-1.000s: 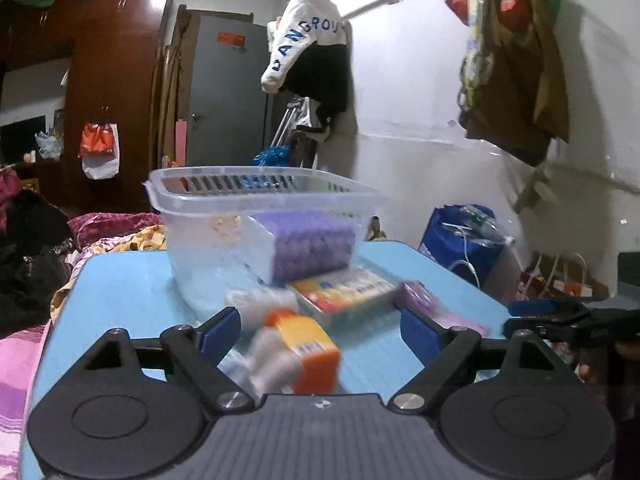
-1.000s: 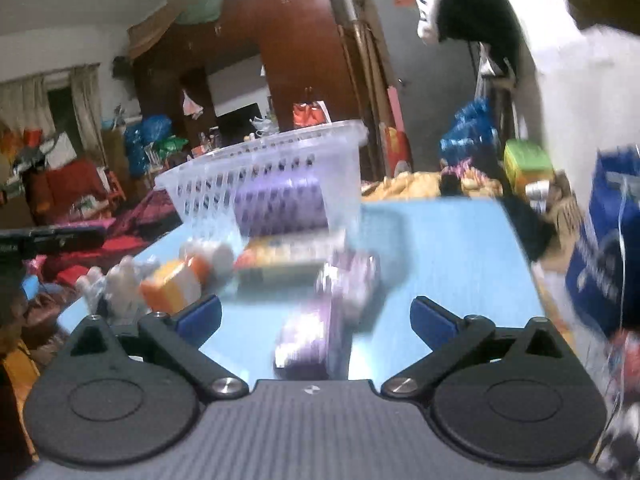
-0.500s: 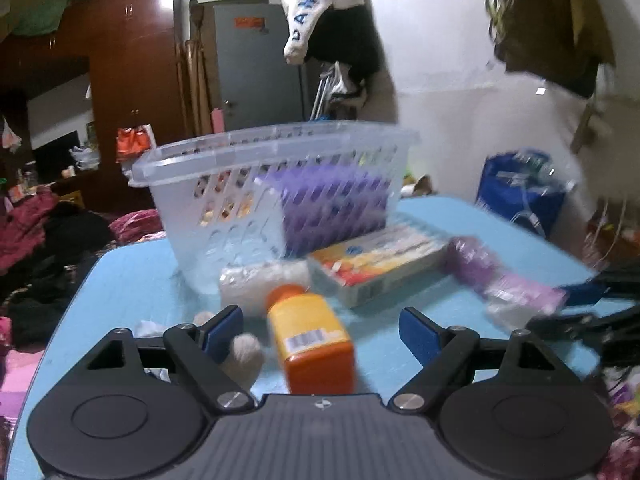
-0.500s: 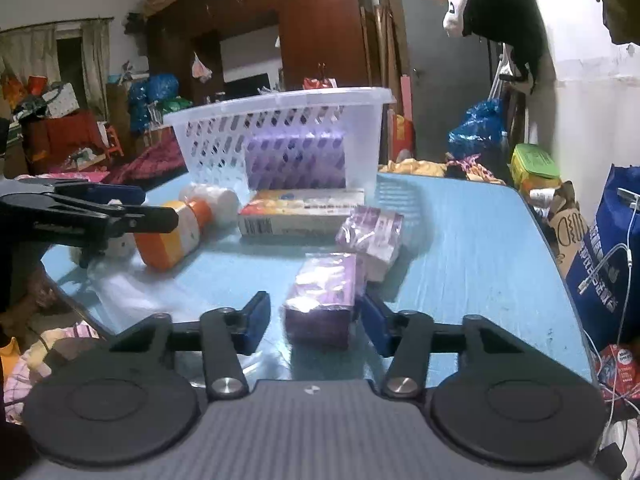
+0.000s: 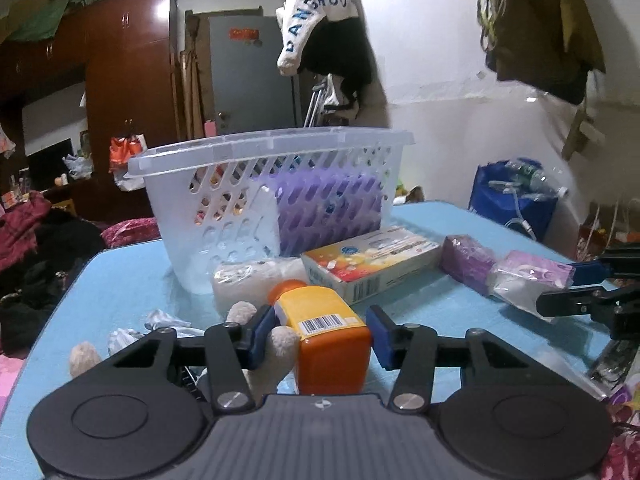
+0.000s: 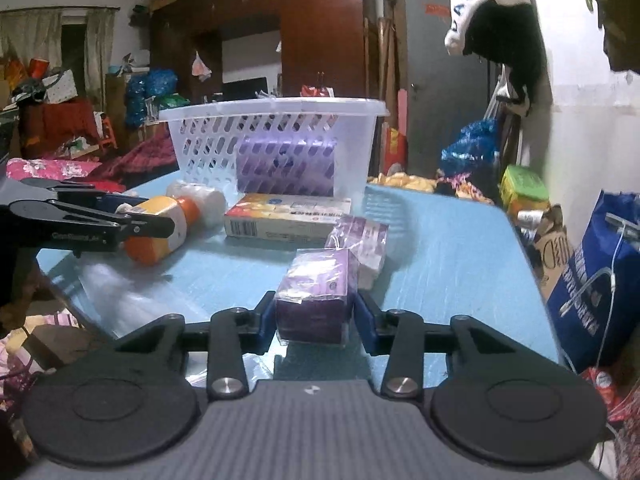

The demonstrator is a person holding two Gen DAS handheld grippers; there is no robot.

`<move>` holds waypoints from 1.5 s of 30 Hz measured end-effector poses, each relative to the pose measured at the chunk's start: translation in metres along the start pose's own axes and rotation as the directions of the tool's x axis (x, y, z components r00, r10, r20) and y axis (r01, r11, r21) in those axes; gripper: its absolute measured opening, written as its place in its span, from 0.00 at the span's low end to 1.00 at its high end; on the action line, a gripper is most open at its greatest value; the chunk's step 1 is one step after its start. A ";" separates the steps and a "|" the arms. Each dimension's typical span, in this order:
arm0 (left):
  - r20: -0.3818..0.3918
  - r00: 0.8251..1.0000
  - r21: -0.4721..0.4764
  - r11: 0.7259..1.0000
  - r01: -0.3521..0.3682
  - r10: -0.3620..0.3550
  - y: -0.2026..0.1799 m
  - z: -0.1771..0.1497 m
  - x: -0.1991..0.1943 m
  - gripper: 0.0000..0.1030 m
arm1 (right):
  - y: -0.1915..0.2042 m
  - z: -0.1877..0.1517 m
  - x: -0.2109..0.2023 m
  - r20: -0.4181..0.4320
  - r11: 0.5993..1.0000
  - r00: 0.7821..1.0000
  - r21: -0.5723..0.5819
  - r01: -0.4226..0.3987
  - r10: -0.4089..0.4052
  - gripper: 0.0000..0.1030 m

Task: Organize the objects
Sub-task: 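Grasp the orange bottle with the left gripper while the right grasps a small purple packet, then carry the orange bottle with the left gripper while the right carries the purple packet toward the basket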

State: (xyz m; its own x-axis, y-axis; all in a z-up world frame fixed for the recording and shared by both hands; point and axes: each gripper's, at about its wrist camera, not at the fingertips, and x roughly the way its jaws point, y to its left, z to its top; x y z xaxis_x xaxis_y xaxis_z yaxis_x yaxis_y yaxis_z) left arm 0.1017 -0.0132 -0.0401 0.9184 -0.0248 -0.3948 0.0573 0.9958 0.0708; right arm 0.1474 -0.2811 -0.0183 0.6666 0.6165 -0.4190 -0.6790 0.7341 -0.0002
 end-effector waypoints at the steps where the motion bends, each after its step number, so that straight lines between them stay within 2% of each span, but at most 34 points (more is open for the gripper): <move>1: 0.019 1.000 0.002 1.000 0.013 -0.013 -0.001 0.000 -0.003 0.52 | 0.000 0.001 -0.002 0.007 1.000 1.000 -0.004 -0.001 0.001 0.43; 4: 0.079 0.996 0.027 0.999 0.046 -0.048 -0.006 0.001 -0.015 0.51 | 0.001 0.004 -0.010 0.033 1.000 0.999 -0.009 -0.002 0.002 0.43; 7: 0.103 0.992 0.052 0.996 0.073 -0.078 -0.010 0.003 -0.020 0.51 | -0.001 0.008 -0.015 0.052 1.000 0.999 0.003 -0.012 0.012 0.43; 16: 0.031 0.998 0.097 0.994 0.058 -0.062 -0.011 -0.005 -0.006 0.54 | -0.002 0.010 -0.014 0.059 1.000 0.998 0.009 -0.015 0.015 0.43; 19: 0.009 1.000 0.121 0.993 0.018 -0.020 -0.012 -0.006 -0.006 0.62 | -0.002 0.009 -0.013 0.055 1.000 0.998 0.007 -0.019 0.018 0.43; 21: 0.004 1.000 0.121 0.993 0.007 -0.007 -0.014 -0.003 -0.007 0.78 | -0.002 0.010 -0.013 0.054 1.000 0.998 0.007 -0.020 0.019 0.43; 22: -0.003 1.000 0.123 0.992 0.006 -0.005 -0.016 0.000 -0.007 0.78 | -0.002 0.010 -0.013 0.054 1.000 0.998 0.007 -0.020 0.019 0.43; 28: -0.103 0.994 0.159 0.987 -0.005 0.022 -0.030 0.013 0.011 0.78 | -0.001 0.008 -0.014 0.051 1.000 0.998 0.005 -0.028 0.027 0.43; 32: -0.133 0.990 0.177 0.984 -0.032 0.056 -0.036 0.018 0.018 0.64 | -0.002 0.009 -0.014 0.051 1.000 0.998 0.005 -0.028 0.028 0.43; 35: -0.177 0.982 0.208 0.978 -0.027 0.065 -0.038 0.022 0.023 0.62 | -0.002 0.009 -0.014 0.049 1.000 0.998 0.007 -0.029 0.028 0.43; 39: -0.243 0.969 0.204 0.979 0.010 0.040 -0.031 0.035 0.036 0.56 | -0.002 0.009 -0.015 0.047 1.000 0.998 0.008 -0.030 0.030 0.43; 42: -0.285 0.959 0.168 0.984 0.061 -0.010 -0.022 0.045 0.045 0.53 | -0.002 0.009 -0.016 0.048 0.999 0.998 0.009 -0.031 0.031 0.43; 45: -0.289 0.956 0.139 0.987 0.086 -0.043 -0.015 0.052 0.045 0.52 | -0.003 0.009 -0.017 0.050 0.999 0.998 0.013 -0.031 0.031 0.43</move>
State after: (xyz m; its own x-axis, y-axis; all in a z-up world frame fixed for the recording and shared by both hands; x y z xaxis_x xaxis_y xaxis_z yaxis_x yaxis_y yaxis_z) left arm 0.1624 -0.0341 -0.0110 0.7628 -0.0414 -0.6453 0.1902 0.9682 0.1627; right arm 0.1405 -0.2912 -0.0028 0.6601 0.6523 -0.3725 -0.6956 0.7180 0.0248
